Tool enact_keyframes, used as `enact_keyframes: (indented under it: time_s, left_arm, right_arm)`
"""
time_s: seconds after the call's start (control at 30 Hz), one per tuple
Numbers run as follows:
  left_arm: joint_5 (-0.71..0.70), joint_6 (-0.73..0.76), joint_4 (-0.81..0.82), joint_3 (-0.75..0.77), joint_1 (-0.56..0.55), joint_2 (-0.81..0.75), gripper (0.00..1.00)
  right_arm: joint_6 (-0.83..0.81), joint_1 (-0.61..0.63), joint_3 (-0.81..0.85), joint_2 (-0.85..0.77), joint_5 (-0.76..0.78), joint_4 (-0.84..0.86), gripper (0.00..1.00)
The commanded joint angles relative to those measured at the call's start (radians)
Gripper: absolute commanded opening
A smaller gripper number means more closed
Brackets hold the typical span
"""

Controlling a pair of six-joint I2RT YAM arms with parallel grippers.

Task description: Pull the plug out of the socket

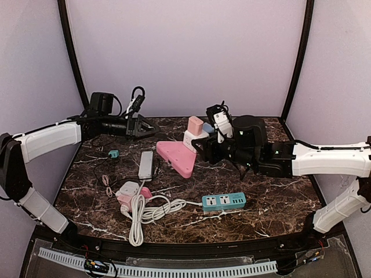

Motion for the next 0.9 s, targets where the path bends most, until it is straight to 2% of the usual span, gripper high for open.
enact_keyframes:
  time_s: [0.0, 0.4, 0.53, 0.67, 0.87]
  left_arm:
    - [0.125, -0.081, 0.057, -0.014, -0.022, 0.041, 0.89]
    - [0.185, -0.102, 0.021, 0.01, -0.083, 0.103, 0.88]
    - [0.206, -0.108, 0.02, 0.014, -0.099, 0.111, 0.8]
    - [0.211, -0.115, 0.022, 0.014, -0.105, 0.113, 0.67]
    - [0.224, -0.132, 0.031, 0.012, -0.107, 0.124, 0.56]
  right_arm:
    - [-0.066, 0.013, -0.002, -0.052, 0.011, 0.196, 0.0]
    - [-0.158, 0.022, -0.04, -0.078, 0.024, 0.248, 0.0]
    - [-0.187, 0.025, -0.034, -0.074, 0.028, 0.259, 0.0]
    - [-0.208, 0.027, -0.037, -0.074, 0.027, 0.278, 0.0]
    - [-0.235, 0.029, -0.031, -0.063, 0.026, 0.28, 0.0]
